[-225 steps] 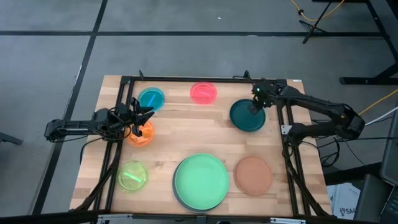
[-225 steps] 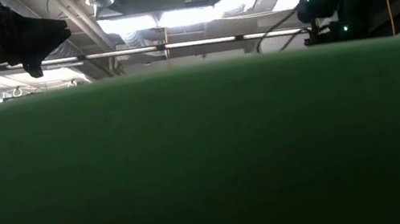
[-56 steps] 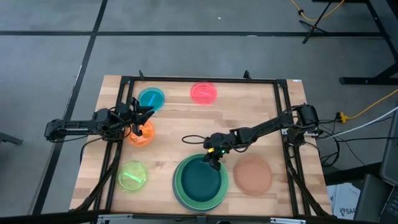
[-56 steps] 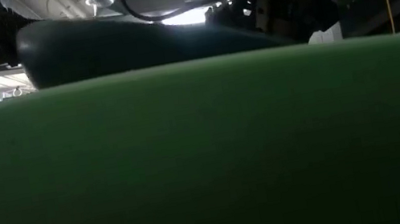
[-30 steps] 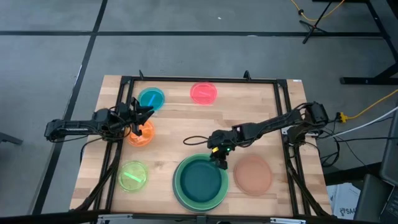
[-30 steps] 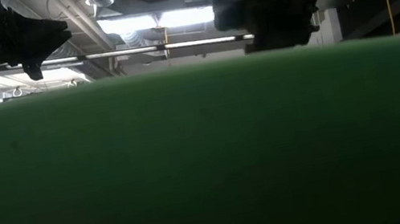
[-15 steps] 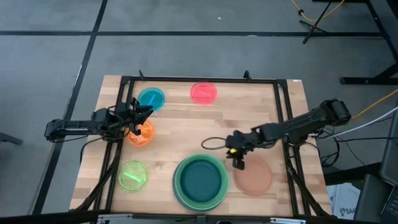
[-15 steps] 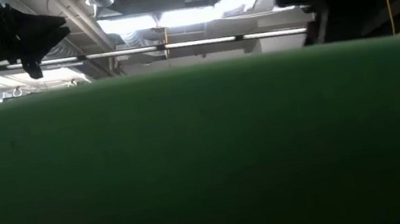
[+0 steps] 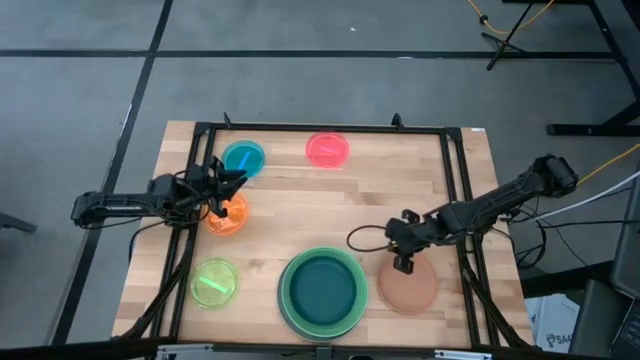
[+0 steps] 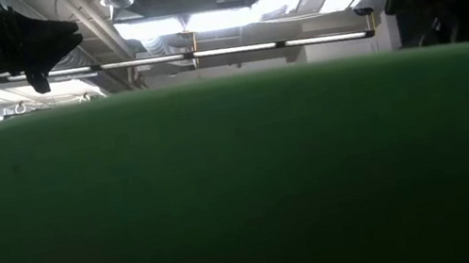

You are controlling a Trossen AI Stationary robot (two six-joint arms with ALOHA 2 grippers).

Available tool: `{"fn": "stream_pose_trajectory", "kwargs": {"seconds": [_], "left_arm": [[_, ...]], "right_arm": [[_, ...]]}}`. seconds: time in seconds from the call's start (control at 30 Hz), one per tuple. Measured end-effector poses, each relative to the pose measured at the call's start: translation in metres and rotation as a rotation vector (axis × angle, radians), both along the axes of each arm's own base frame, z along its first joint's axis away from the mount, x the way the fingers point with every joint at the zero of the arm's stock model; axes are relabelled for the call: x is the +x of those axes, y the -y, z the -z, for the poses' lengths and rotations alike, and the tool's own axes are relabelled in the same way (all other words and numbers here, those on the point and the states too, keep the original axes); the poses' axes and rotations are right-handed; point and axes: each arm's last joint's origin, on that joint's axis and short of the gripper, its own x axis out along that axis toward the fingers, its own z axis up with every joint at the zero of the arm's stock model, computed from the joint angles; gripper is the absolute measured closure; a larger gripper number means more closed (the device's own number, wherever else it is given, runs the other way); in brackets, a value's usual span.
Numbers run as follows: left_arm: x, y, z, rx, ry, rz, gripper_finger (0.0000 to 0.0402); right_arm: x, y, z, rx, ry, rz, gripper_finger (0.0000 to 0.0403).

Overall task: Stack plastic plates
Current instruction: Stack the brown plate on top of the blue plate

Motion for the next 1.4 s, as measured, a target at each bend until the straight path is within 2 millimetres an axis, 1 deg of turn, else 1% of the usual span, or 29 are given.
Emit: {"fn": "stream_pose_trajectory", "kwargs": {"seconds": [0.07,0.27,0.4,0.63,0.77,0.9,1.03,1.13,1.4], "left_arm": [[0.000,0.000,0.001,-0.004,-0.010,0.001,0.0298],[0.001,0.000,0.002,-0.026,-0.012,0.025,0.0298],[0.001,0.001,0.002,-0.024,-0.017,0.031,0.0298],[0.001,0.001,0.004,-0.021,-0.032,0.029,0.0298],[0.001,0.001,0.004,-0.020,-0.032,0.029,0.0298],[0.001,0.001,0.004,-0.021,-0.032,0.029,0.0298],[0.001,0.001,0.004,-0.021,-0.031,0.029,0.0298],[0.001,0.001,0.004,-0.021,-0.031,0.029,0.0298],[0.001,0.001,0.004,-0.020,-0.032,0.028,0.0298]], "right_arm": [[-0.003,0.001,0.002,0.002,-0.037,-0.007,0.0320],[-0.001,0.000,0.003,-0.012,-0.034,-0.019,0.0320],[-0.005,0.002,0.006,-0.029,-0.069,-0.030,0.0320],[-0.020,0.008,0.031,-0.067,-0.152,-0.026,0.0316],[-0.022,0.009,0.038,-0.065,-0.148,-0.020,0.0292],[-0.019,0.006,0.037,0.008,-0.135,-0.046,0.0258],[-0.020,0.006,0.037,0.006,-0.141,-0.072,0.0240],[-0.020,0.007,0.037,-0.023,-0.132,-0.072,0.0241],[-0.019,0.006,0.037,-0.034,-0.128,-0.094,0.0263]]}}
